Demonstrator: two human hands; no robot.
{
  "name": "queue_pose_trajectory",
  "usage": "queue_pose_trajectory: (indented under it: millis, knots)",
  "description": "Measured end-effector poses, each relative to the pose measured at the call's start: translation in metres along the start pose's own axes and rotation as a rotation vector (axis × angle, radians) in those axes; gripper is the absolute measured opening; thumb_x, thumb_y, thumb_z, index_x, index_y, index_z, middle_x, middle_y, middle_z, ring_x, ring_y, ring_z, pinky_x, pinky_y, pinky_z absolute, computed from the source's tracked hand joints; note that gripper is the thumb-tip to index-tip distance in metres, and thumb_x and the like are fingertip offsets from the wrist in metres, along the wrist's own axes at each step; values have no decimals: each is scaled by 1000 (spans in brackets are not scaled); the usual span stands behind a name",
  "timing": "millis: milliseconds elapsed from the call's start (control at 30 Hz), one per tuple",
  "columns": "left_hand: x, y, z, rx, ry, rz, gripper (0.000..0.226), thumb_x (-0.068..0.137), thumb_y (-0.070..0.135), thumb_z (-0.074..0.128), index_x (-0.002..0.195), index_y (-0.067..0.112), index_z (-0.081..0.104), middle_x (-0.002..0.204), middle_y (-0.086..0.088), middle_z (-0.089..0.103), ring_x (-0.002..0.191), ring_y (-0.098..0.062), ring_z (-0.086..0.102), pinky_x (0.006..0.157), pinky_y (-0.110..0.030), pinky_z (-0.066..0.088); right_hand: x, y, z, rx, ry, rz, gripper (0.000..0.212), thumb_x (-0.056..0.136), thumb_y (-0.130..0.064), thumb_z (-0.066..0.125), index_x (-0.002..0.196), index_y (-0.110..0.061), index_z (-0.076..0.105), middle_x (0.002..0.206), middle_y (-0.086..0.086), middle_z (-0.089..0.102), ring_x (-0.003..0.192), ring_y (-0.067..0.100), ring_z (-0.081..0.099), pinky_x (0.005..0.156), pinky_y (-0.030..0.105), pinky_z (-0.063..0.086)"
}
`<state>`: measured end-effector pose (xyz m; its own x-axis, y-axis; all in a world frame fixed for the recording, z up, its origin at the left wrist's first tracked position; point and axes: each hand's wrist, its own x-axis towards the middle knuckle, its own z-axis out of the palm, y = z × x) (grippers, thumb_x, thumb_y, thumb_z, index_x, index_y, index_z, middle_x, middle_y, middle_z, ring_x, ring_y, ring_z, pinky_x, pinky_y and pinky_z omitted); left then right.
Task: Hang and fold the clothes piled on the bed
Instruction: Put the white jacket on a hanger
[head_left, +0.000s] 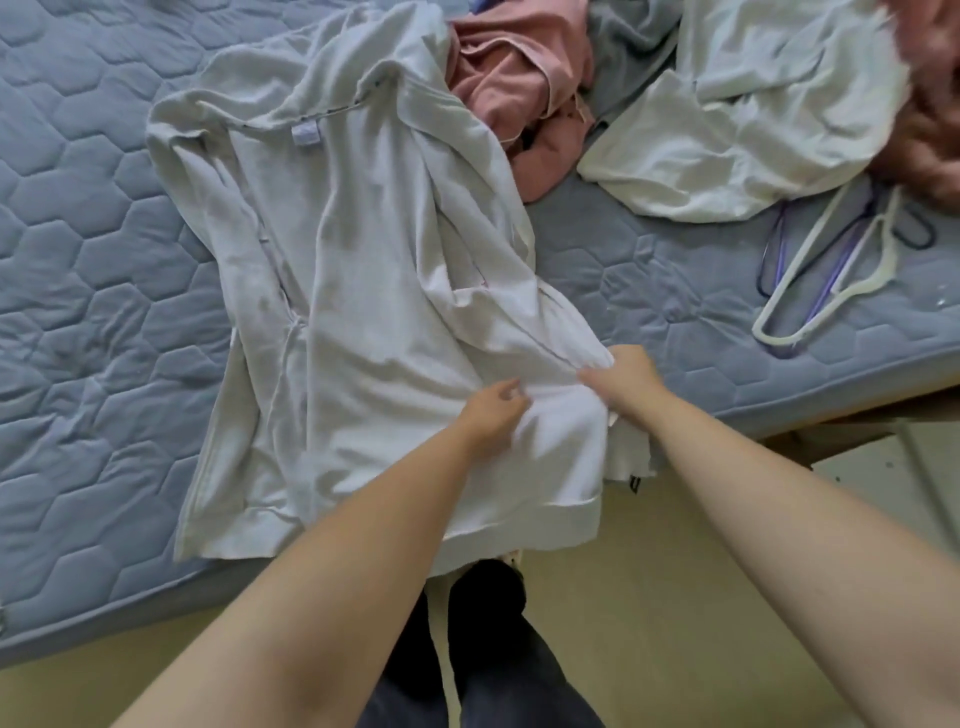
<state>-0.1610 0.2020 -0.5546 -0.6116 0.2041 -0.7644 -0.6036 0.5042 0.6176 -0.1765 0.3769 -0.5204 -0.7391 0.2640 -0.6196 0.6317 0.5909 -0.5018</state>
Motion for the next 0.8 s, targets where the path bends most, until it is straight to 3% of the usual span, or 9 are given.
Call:
queue_pose_trajectory:
  millis: [100, 167, 233, 300, 367, 467, 667, 733, 800]
  knots:
    - [4, 17, 10, -110, -79, -10, 51, 94, 21, 54, 143, 17, 41, 143, -7, 46, 122, -22, 51, 89, -26, 43, 8, 19, -25, -143, 296, 37, 15, 90, -22, 55, 92, -9, 63, 87, 14, 63, 80, 32, 58, 59, 30, 36]
    - [6, 23, 14, -136, -132, -15, 53, 97, 21, 52, 146, 18, 35, 147, -8, 39, 127, -23, 46, 95, -27, 40, 13, 34, -29, -259, 205, 196, 32, 93, -26, 53, 116, -5, 57, 113, 19, 61, 100, 36, 58, 70, 33, 42]
    - [6, 22, 16, -96, -136, -21, 52, 97, 19, 51, 146, 16, 35, 149, -10, 37, 131, -25, 43, 101, -29, 38, 13, 46, -23, -370, 70, 322, 54, 92, -30, 56, 136, -3, 38, 137, 20, 45, 122, 37, 46, 92, 40, 41]
    - [4, 16, 14, -53, -85, -17, 50, 96, 14, 51, 145, 13, 39, 148, -12, 39, 131, -26, 43, 106, -31, 37, 7, 46, -11, -482, 103, 263, 60, 91, -29, 57, 139, -6, 31, 144, 18, 35, 131, 35, 35, 103, 43, 35]
    - [2, 3, 7, 6, -29, -8, 48, 94, 10, 49, 142, 10, 43, 147, -12, 41, 132, -24, 43, 109, -35, 36, -1, 36, 6, -554, 153, 107, 50, 92, -19, 50, 138, -8, 33, 144, 15, 33, 131, 33, 32, 105, 42, 33]
    - [-7, -23, -15, 134, 40, -25, 46, 93, 7, 43, 139, 13, 47, 145, -7, 45, 131, -22, 44, 106, -31, 36, -20, 14, 44, -583, 72, -84, 51, 90, -12, 45, 139, -10, 32, 147, 12, 29, 134, 31, 28, 107, 38, 28]
    - [-40, -84, -83, 299, 424, 55, 37, 89, 3, 43, 121, 12, 61, 132, -3, 53, 123, -22, 46, 94, -25, 36, -62, -37, 133, -467, -74, -259, 51, 89, -10, 44, 139, -7, 35, 144, 10, 33, 131, 29, 31, 107, 36, 31]
    - [-54, -112, -110, 411, 615, 81, 39, 88, 5, 47, 125, 10, 58, 140, -7, 44, 132, -26, 36, 104, -33, 32, -78, -51, 164, -418, -105, -310, 51, 88, -9, 44, 138, -7, 36, 142, 9, 35, 131, 27, 32, 106, 35, 32]
    - [-65, -143, -137, 470, 739, -48, 56, 87, 8, 51, 141, 17, 40, 153, -8, 25, 141, -28, 21, 113, -42, 20, -95, -63, 196, -365, -139, -344, 51, 89, -10, 44, 140, -9, 36, 143, 7, 35, 131, 24, 31, 106, 33, 32]
